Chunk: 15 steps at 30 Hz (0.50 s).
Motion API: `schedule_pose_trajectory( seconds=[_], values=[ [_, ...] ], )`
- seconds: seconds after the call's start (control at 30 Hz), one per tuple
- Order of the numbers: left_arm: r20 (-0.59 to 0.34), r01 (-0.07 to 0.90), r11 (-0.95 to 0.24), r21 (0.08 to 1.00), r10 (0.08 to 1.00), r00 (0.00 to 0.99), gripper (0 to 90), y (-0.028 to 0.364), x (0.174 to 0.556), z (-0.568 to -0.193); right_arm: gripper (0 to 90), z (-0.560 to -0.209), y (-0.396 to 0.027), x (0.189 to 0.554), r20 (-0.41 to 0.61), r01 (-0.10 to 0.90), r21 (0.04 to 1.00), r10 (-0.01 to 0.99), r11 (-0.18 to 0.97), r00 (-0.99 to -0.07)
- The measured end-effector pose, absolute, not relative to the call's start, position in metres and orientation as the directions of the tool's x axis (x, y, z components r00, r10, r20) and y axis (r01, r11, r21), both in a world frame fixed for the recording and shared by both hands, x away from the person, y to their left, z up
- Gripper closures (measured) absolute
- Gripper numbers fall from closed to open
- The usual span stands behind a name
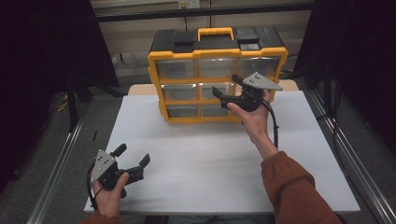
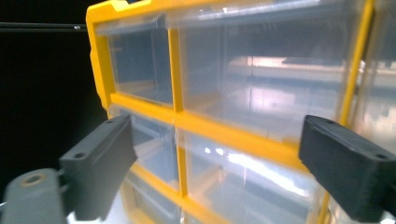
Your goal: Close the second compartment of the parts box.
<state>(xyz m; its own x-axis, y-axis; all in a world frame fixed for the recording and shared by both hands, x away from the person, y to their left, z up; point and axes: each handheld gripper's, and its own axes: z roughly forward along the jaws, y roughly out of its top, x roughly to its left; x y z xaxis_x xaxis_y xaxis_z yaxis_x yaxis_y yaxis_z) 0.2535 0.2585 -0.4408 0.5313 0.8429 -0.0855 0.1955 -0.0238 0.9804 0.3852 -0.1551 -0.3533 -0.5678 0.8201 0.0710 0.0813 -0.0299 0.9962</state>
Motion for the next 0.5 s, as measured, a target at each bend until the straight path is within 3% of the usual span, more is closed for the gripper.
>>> schedule_pose_trajectory(
  seconds=[0.17, 0.43, 0.5],
  values=[
    [-0.087, 0.197, -0.021, 0.980, 0.849, 0.521, 4.1, 0.259, 0.253, -0.440, 0.8, -0.360, -0.164, 0.381, 0.110, 0.109, 0.992, 0.815, -0.057, -0.569],
    [-0.093, 0.199, -0.016, 0.980, 0.847, 0.524, 4.1, 0.260, 0.253, -0.440, 2.9, -0.368, -0.174, 0.363, 0.047, 0.101, 0.995, 0.843, 0.009, -0.536],
    [-0.094, 0.198, -0.014, 0.980, 0.846, 0.525, 4.1, 0.259, 0.253, -0.441, 2.9, -0.373, -0.176, 0.359, 0.075, 0.126, 0.992, 0.838, -0.007, -0.541]
  ],
)
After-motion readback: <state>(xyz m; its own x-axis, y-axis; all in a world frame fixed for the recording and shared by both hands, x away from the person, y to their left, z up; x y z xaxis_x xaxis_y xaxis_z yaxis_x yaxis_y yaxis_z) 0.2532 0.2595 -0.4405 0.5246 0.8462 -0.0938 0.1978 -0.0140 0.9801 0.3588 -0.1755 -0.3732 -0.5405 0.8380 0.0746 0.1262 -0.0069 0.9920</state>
